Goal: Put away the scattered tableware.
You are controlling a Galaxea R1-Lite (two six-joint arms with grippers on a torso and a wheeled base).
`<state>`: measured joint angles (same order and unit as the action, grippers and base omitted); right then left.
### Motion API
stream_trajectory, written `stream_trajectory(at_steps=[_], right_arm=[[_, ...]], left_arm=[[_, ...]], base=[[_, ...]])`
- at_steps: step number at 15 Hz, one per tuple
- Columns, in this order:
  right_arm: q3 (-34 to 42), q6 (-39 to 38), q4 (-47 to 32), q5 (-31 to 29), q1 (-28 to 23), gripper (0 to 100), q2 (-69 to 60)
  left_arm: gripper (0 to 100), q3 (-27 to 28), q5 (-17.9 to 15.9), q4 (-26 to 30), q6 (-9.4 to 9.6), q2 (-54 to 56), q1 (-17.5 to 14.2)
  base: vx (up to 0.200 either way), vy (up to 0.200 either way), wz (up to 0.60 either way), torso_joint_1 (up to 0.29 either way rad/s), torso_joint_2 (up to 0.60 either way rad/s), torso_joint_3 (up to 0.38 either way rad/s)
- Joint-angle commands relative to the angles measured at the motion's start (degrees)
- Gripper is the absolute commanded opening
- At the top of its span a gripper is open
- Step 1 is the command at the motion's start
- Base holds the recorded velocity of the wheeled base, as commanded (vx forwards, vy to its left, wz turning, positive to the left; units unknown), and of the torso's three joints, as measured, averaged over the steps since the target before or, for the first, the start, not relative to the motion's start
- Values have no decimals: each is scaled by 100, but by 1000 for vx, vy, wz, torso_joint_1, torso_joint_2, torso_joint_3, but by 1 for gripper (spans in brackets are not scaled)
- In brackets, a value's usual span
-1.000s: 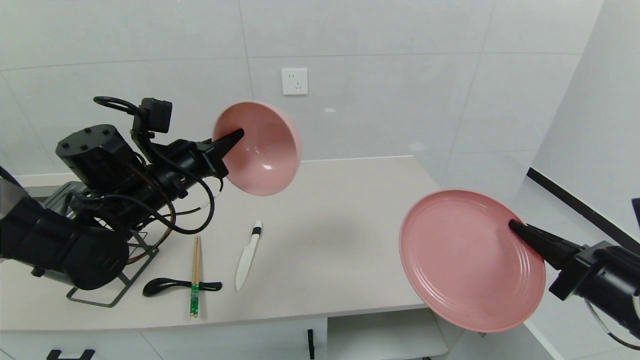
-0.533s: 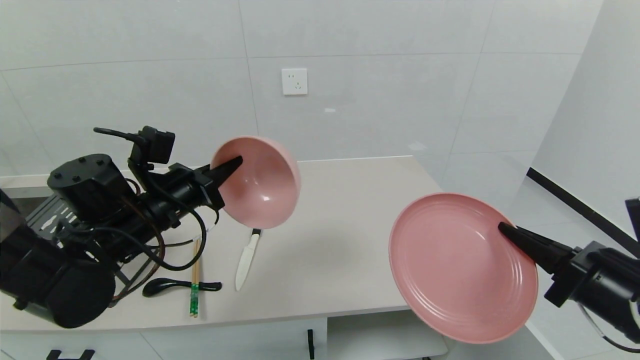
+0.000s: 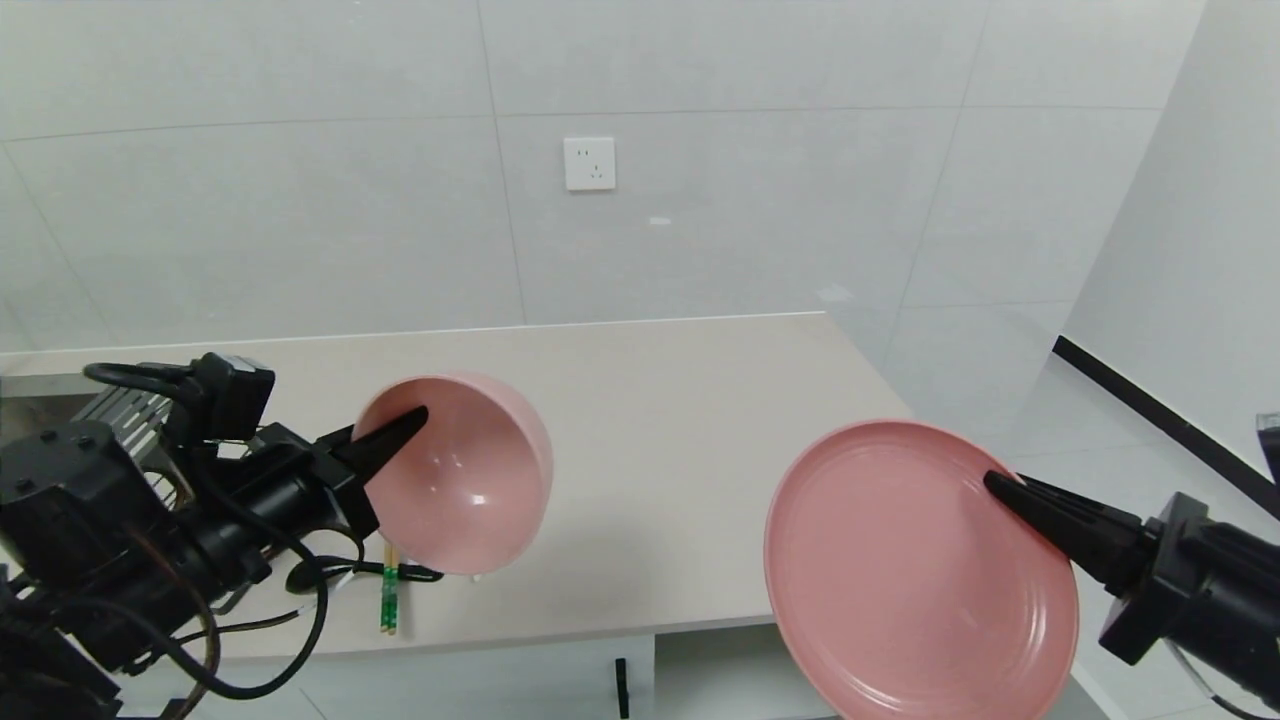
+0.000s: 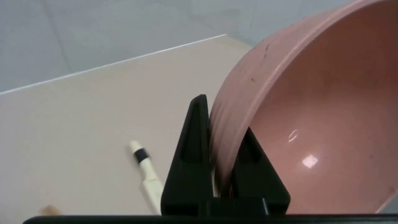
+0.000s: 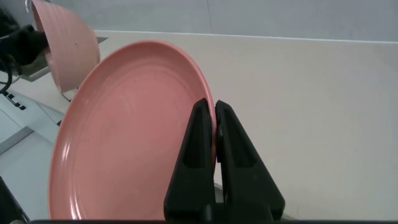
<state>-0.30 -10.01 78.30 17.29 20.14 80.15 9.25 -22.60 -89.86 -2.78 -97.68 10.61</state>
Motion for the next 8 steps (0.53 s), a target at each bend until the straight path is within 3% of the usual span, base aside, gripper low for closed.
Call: stream_trajectory(at_steps=[1, 2, 3, 5, 8], right_arm=[[-49, 8, 27, -6, -45, 0, 27], [-93, 16, 27, -6, -45, 0, 35], [-110, 8, 36, -6, -45, 0, 44], [-137, 52, 80, -6, -45, 0, 27], [-163, 113, 370, -6, -45, 0, 150]], left_arm=[[0, -468, 1, -14, -56, 619, -261], [0, -916, 28, -14, -74, 830, -243], [0, -925, 98, -14, -135, 962, -182], [0, -925, 124, 144, -706, 1515, -155], [0, -916, 160, 381, -803, 1928, -15]], base=[[0, 0, 0, 0, 0, 0], [0, 0, 0, 0, 0, 0], [0, 0, 0, 0, 0, 0], [0, 0, 0, 0, 0, 0], [0, 0, 0, 0, 0, 0]])
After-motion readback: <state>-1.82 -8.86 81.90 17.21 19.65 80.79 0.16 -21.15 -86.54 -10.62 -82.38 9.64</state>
